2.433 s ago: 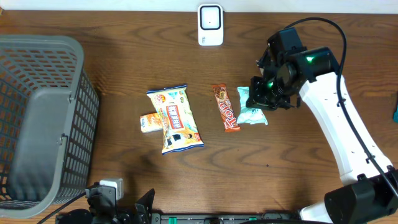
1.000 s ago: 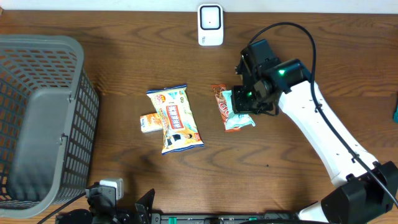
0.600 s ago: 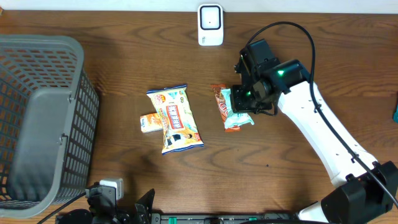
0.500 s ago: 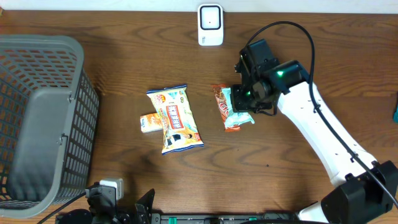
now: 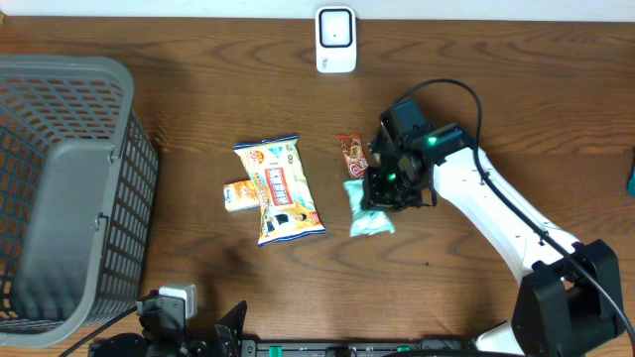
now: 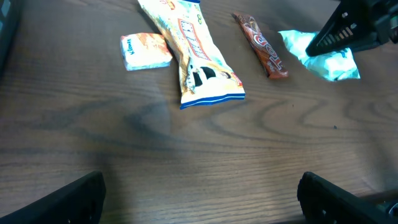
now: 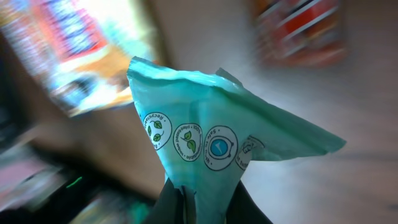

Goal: Scan the item barcode

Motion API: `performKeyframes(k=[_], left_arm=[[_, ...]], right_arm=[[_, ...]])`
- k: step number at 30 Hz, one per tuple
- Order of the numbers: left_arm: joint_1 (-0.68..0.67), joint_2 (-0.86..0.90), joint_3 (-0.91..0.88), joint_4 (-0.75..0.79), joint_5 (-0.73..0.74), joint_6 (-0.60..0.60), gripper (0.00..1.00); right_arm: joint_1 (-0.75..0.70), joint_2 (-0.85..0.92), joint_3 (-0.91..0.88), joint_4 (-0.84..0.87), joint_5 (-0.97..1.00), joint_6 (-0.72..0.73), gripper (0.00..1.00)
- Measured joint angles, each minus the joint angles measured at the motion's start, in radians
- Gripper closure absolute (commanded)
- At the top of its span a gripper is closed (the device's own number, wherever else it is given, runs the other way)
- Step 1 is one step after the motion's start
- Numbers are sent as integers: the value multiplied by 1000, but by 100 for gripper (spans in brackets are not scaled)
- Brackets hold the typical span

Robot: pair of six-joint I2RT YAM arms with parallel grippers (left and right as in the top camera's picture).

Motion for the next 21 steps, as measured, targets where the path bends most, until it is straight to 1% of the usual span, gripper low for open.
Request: performKeyframes(k=[3, 7, 12, 16, 21], left_arm=[[0, 0, 0, 0, 0, 0, 2], [0, 0, 0, 0, 0, 0, 2], [0, 0, 0, 0, 0, 0, 2], [0, 0, 0, 0, 0, 0, 2], [0, 0, 0, 0, 0, 0, 2]], right_arm=[[-3, 0, 0, -13, -189, 111, 99], [-27, 0, 0, -21, -422, 347, 98], [-64, 0, 0, -26, -620, 696, 99], [-67, 0, 0, -10, -763, 888, 99], [-82, 0, 0, 91, -885, 1124, 99]])
